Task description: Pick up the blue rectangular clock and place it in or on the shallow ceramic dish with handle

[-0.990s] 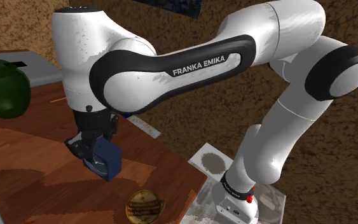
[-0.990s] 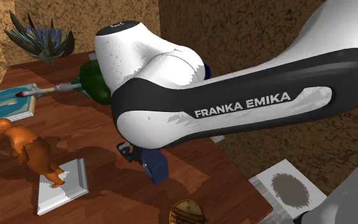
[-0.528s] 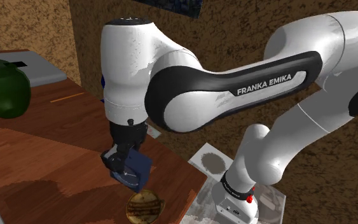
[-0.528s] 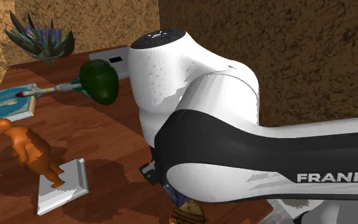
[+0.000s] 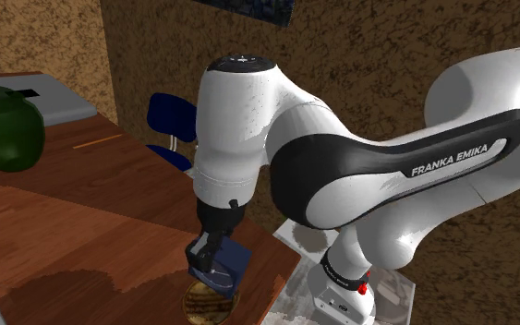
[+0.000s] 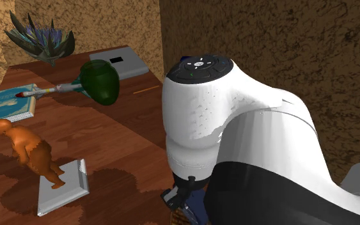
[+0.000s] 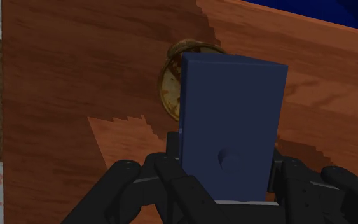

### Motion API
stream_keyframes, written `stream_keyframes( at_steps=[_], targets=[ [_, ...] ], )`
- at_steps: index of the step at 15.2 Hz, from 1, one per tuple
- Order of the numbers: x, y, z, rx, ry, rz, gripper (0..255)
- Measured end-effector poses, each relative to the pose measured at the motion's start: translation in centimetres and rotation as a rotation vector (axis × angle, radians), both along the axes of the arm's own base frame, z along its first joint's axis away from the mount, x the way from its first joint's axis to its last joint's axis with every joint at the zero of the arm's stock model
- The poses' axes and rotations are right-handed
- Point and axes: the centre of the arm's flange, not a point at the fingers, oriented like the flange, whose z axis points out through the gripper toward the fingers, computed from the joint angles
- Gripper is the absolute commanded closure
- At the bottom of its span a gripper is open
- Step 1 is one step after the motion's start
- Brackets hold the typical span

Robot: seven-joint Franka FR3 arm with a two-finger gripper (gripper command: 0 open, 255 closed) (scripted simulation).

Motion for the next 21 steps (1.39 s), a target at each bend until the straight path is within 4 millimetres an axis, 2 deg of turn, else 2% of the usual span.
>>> stream_keyframes(
  at_steps=[13,20,21],
  targets=[
    [-0.1,-0.1,-6.7,0.000,0.000,0.000,255],
    [0.0,0.0,-7.2,0.000,0.000,0.000,255],
    [0.0,0.0,-7.2,0.000,0.000,0.000,0]
  ],
)
